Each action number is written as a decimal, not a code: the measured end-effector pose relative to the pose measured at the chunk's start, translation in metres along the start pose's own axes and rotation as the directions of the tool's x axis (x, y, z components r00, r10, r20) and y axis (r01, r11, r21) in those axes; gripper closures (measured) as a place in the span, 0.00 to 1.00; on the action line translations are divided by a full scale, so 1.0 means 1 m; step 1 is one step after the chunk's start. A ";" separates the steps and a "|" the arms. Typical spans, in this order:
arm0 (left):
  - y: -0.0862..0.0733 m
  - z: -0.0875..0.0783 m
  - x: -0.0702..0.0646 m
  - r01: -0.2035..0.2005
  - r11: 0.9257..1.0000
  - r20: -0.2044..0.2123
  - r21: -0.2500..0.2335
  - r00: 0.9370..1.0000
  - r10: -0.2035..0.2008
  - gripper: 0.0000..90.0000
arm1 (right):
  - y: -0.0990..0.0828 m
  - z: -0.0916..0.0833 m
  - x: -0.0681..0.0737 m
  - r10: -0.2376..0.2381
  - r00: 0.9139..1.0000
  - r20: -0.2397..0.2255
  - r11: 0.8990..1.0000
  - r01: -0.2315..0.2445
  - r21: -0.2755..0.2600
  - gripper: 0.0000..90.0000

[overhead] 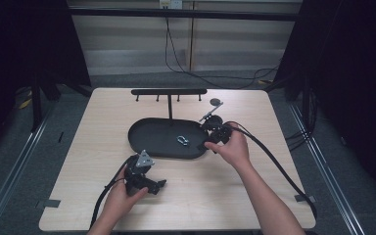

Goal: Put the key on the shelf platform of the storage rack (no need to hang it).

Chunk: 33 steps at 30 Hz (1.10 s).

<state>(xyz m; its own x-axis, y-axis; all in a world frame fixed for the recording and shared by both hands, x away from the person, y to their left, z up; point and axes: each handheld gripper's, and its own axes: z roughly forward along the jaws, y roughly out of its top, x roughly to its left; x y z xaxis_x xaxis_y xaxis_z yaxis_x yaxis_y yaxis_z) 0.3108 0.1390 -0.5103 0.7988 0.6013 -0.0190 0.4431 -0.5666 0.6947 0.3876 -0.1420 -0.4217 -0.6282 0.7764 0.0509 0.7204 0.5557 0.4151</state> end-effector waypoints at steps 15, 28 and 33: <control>0.000 0.000 0.000 0.000 1.000 0.000 0.000 1.000 0.000 0.00 | -0.021 -0.009 -0.011 -0.012 1.000 -0.024 0.999 0.013 0.045 0.29; 0.000 0.000 0.000 -0.001 1.000 -0.001 -0.003 1.000 0.001 0.00 | -0.041 -0.015 -0.023 0.000 0.999 -0.034 0.998 0.003 0.061 0.29; 0.000 0.000 0.000 0.000 1.000 -0.001 -0.001 1.000 0.000 0.00 | -0.050 -0.019 -0.025 0.000 0.999 -0.039 0.998 0.002 0.056 0.29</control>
<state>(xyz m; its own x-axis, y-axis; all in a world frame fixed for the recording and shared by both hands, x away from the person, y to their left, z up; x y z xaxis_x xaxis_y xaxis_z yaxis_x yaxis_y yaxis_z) 0.3109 0.1388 -0.5104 0.7981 0.6023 -0.0181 0.4428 -0.5659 0.6954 0.3616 -0.1946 -0.4263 -0.6391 0.7643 0.0860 0.7344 0.5732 0.3634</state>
